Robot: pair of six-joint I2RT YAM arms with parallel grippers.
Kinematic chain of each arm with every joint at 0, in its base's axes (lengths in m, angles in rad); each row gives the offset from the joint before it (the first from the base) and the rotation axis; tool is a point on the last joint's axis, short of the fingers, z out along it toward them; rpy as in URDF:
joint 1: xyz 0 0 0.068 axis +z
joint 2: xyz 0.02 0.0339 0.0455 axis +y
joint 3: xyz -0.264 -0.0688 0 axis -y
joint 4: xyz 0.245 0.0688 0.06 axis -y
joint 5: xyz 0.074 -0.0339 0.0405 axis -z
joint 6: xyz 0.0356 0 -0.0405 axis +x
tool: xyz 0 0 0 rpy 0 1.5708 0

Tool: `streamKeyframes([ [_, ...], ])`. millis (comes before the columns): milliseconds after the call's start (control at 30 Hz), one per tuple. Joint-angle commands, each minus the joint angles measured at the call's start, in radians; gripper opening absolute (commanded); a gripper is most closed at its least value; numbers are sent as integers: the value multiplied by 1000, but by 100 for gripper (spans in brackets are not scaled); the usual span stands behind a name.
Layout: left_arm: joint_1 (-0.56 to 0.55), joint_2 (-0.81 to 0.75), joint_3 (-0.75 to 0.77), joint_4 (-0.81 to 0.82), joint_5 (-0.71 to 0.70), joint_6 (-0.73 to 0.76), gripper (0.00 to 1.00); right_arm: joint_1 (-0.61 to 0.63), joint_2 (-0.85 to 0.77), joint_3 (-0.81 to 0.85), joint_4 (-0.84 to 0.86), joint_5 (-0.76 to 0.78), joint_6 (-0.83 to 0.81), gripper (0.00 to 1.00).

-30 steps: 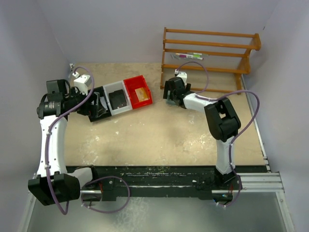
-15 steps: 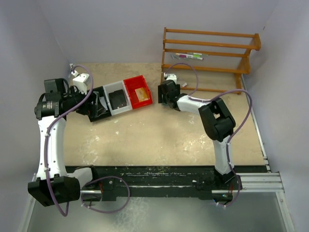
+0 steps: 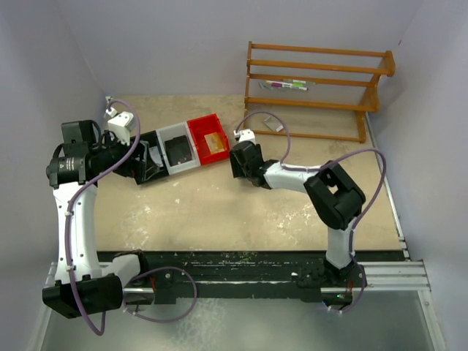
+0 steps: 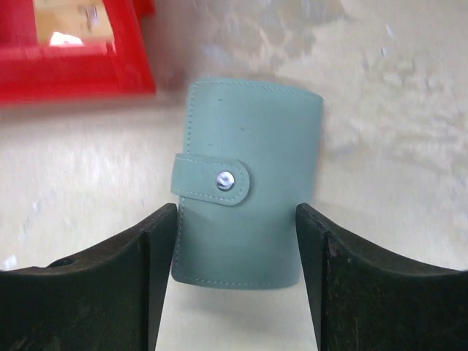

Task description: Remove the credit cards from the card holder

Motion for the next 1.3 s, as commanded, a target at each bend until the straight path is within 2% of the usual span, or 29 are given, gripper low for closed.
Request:
streamKeyframes([
  [0, 3, -23, 53, -21, 44, 30, 99, 17, -150, -151, 8, -8, -1, 69],
  [133, 4, -24, 57, -31, 57, 32, 99, 21, -270, -276, 33, -165, -42, 78],
  [267, 4, -31, 62, -41, 93, 39, 99, 22, -332, -300, -35, -195, -19, 96],
  [333, 4, -31, 69, -49, 108, 42, 99, 20, -344, -292, -45, -210, -33, 100],
  [533, 4, -29, 95, -69, 113, 47, 99, 17, -223, -139, -120, -249, -112, 100],
  [867, 4, -32, 112, -101, 149, 71, 99, -32, -114, -50, -180, -235, -164, 100],
  [1100, 4, -35, 109, -103, 159, 81, 99, -35, -117, -71, -185, -195, -176, 100],
  [1267, 3, -29, 101, -96, 162, 77, 99, -35, -135, -108, -131, -205, -162, 92],
])
